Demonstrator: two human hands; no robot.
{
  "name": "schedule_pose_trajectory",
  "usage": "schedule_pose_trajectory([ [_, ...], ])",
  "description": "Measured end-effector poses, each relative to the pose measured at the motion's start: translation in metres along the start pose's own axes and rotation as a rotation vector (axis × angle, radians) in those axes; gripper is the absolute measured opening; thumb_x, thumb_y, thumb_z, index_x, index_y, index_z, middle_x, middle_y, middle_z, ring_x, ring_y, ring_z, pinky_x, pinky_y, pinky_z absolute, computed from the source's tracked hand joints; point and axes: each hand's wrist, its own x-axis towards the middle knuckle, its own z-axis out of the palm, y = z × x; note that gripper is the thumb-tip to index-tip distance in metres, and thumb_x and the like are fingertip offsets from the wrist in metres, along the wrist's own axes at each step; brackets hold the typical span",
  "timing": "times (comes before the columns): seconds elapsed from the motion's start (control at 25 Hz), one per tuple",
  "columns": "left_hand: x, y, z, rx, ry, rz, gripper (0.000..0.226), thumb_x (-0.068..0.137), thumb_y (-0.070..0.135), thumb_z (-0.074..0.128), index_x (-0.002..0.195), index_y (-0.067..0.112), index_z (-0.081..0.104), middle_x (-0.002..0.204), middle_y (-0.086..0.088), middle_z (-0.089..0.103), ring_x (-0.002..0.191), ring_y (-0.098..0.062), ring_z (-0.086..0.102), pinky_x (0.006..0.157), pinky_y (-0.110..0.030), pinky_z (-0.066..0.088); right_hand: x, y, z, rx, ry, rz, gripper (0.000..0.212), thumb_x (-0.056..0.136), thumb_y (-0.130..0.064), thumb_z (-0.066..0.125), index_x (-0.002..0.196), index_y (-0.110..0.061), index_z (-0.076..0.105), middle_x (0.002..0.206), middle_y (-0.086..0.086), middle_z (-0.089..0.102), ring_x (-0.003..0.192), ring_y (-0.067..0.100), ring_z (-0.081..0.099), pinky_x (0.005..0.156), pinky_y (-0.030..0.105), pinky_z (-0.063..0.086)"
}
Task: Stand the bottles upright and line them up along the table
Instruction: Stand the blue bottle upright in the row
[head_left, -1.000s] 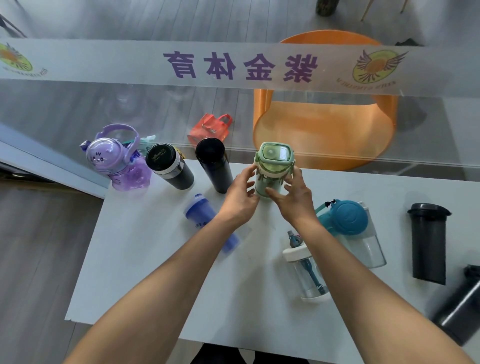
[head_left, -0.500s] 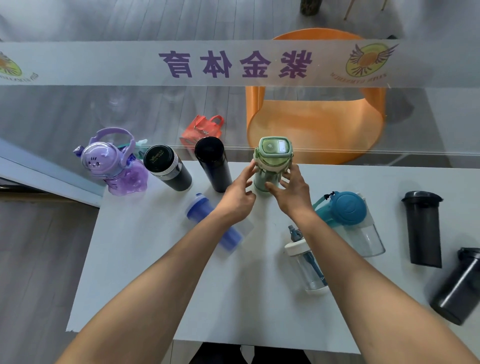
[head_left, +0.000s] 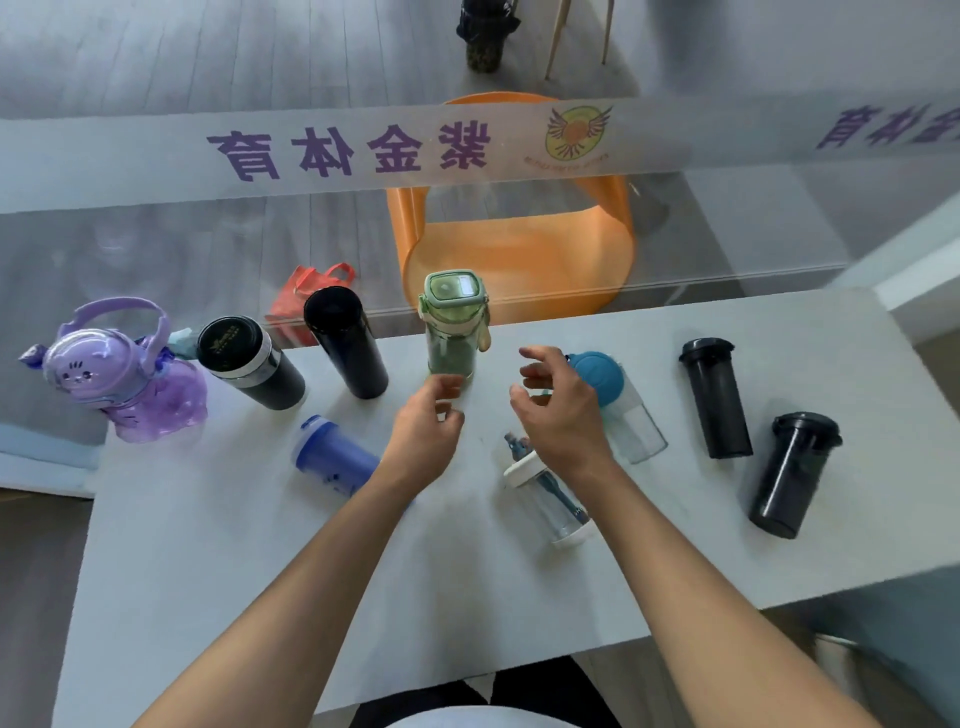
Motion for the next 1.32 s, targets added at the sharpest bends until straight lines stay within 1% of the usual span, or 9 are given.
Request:
schedule_pose_trajectory([
  [0.08, -0.009, 0.006, 0.013, 0.023, -0.031, 0.023, 0.037, 0.092, 0.003, 0.050, 0.124, 0.019, 0.060, 0.121, 0.000, 0.065, 0.107, -0.017, 0.061, 0.099, -0.033, 0.050, -0.008, 0.009, -0.026, -0.101, 0.086, -0.074, 0.041, 0.091, -0.019, 0.066, 0.130, -0.021, 0.056, 0.114, 0.000, 0.062, 0.105, 0.014, 0.059, 0.092, 0.028, 0.054],
  [0.16, -0.019, 0.014, 0.024, 0.070, -0.041, 0.080, 0.037, 0.092, 0.004, 0.050, 0.122, 0.022, 0.062, 0.121, 0.002, 0.065, 0.107, -0.015, 0.059, 0.098, -0.032, 0.050, -0.005, 0.026, -0.051, -0.239, 0.123, -0.105, 0.047, 0.086, -0.023, 0.069, 0.131, -0.022, 0.054, 0.116, 0.004, 0.058, 0.106, 0.019, 0.055, 0.095, 0.033, 0.051],
  [0.24, -0.026, 0.020, 0.035, 0.117, -0.050, 0.126, 0.035, 0.093, 0.006, 0.051, 0.122, 0.024, 0.062, 0.123, 0.003, 0.064, 0.109, -0.014, 0.058, 0.098, -0.032, 0.050, 0.007, 0.045, -0.067, -0.383, 0.065, -0.056, 0.066, 0.079, -0.036, 0.074, 0.138, -0.026, 0.046, 0.125, 0.005, 0.052, 0.112, 0.026, 0.053, 0.100, 0.040, 0.045],
  [0.36, -0.032, 0.024, 0.051, 0.162, -0.029, 0.121, 0.031, 0.095, 0.010, 0.052, 0.120, 0.025, 0.062, 0.124, 0.003, 0.063, 0.112, -0.015, 0.056, 0.098, -0.035, 0.050, 0.027, 0.066, -0.074, -0.480, -0.105, -0.010, 0.089, 0.073, -0.048, 0.079, 0.148, -0.028, 0.035, 0.141, 0.005, 0.045, 0.125, 0.028, 0.049, 0.105, 0.043, 0.039],
  [0.44, -0.036, 0.026, 0.064, 0.169, 0.003, 0.078, 0.029, 0.096, 0.012, 0.052, 0.119, 0.026, 0.062, 0.124, 0.003, 0.063, 0.112, -0.015, 0.056, 0.099, -0.037, 0.050, 0.038, 0.077, -0.074, -0.453, -0.175, -0.027, 0.087, 0.074, -0.044, 0.080, 0.148, -0.027, 0.037, 0.139, 0.005, 0.047, 0.124, 0.028, 0.052, 0.106, 0.043, 0.042],
  [0.6, -0.044, 0.035, 0.091, 0.180, 0.090, -0.012, 0.027, 0.096, 0.013, 0.051, 0.115, 0.029, 0.062, 0.120, 0.005, 0.061, 0.109, -0.013, 0.058, 0.098, -0.038, 0.051, 0.065, 0.088, -0.078, -0.348, -0.266, -0.109, 0.075, 0.073, -0.039, 0.081, 0.138, -0.023, 0.047, 0.126, 0.008, 0.051, 0.114, 0.029, 0.056, 0.103, 0.043, 0.047],
  [0.8, -0.054, 0.040, 0.115, 0.157, 0.194, -0.088, 0.028, 0.093, 0.013, 0.051, 0.111, 0.030, 0.064, 0.116, 0.009, 0.063, 0.106, -0.012, 0.060, 0.095, -0.038, 0.052, 0.105, 0.083, -0.078, -0.253, -0.339, -0.201, 0.075, 0.073, -0.036, 0.081, 0.138, -0.018, 0.049, 0.125, 0.008, 0.053, 0.115, 0.027, 0.055, 0.102, 0.041, 0.048],
  [1.08, -0.063, 0.038, 0.112, 0.114, 0.297, -0.154, 0.029, 0.093, 0.012, 0.051, 0.108, 0.034, 0.063, 0.115, 0.010, 0.064, 0.106, -0.011, 0.059, 0.094, -0.038, 0.052, 0.147, 0.068, -0.058, -0.258, -0.327, -0.215, 0.074, 0.074, -0.035, 0.080, 0.139, -0.019, 0.048, 0.131, 0.010, 0.050, 0.119, 0.030, 0.053, 0.103, 0.041, 0.047],
  [1.32, -0.059, 0.040, 0.113, 0.113, 0.291, -0.134, 0.029, 0.093, 0.011, 0.051, 0.109, 0.032, 0.064, 0.115, 0.008, 0.063, 0.105, -0.011, 0.059, 0.094, -0.038, 0.052, 0.154, 0.068, -0.058, -0.272, -0.308, -0.200, 0.074, 0.076, -0.037, 0.082, 0.139, -0.020, 0.047, 0.133, 0.009, 0.049, 0.121, 0.028, 0.053, 0.105, 0.041, 0.048],
])
